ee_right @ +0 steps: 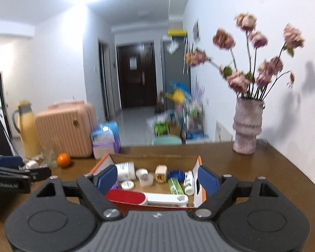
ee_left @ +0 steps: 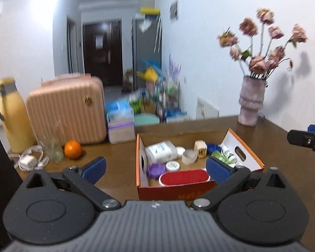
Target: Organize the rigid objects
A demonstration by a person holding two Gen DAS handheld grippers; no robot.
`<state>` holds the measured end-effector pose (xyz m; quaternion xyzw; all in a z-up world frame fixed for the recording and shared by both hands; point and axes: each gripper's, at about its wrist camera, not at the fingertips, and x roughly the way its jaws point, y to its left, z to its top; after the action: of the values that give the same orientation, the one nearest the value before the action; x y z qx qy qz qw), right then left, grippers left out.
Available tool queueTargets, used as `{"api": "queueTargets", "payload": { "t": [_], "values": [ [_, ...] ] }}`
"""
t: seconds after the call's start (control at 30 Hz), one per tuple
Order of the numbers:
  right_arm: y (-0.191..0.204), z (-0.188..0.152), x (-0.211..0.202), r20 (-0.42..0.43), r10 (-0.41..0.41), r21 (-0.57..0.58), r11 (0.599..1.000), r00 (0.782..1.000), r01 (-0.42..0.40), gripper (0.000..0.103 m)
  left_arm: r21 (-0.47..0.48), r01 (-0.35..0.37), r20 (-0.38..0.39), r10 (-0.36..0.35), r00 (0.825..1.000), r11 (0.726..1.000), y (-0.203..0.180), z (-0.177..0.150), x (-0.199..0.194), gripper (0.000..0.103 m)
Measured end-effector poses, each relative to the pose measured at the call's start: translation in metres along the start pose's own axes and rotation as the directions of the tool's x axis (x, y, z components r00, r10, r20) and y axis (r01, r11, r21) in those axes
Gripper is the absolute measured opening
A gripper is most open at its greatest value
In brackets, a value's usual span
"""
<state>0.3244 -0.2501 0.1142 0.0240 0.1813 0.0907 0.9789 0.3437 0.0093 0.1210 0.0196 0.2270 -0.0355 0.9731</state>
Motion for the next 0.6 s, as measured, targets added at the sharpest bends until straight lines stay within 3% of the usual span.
{"api": "queueTargets", "payload": {
  "t": [0.1,0.27,0.6],
  "values": [
    [0.003,-0.021,-0.016,0.088,0.009,-0.009,1.0,0.996,-0.008,0.086,0.022,0.021,0.104,-0.023,0.994,1.0,-0.004,-0.022,-0.018,0.103],
    [0.013,-0.06,-0.032,0.229,0.024,-0.047,0.999,0.973,-0.014,0.094,0.03,0.02,0.294,-0.028,0.955,0.999,-0.011,-0.07,-0.04,0.103],
    [0.038,-0.101,-0.059,0.244,-0.002,-0.129,0.991,0.97,0.034,0.094,0.012,-0.029,0.322,0.024,0.946,0.999,-0.013,-0.112,-0.065,0.103]
  ]
}}
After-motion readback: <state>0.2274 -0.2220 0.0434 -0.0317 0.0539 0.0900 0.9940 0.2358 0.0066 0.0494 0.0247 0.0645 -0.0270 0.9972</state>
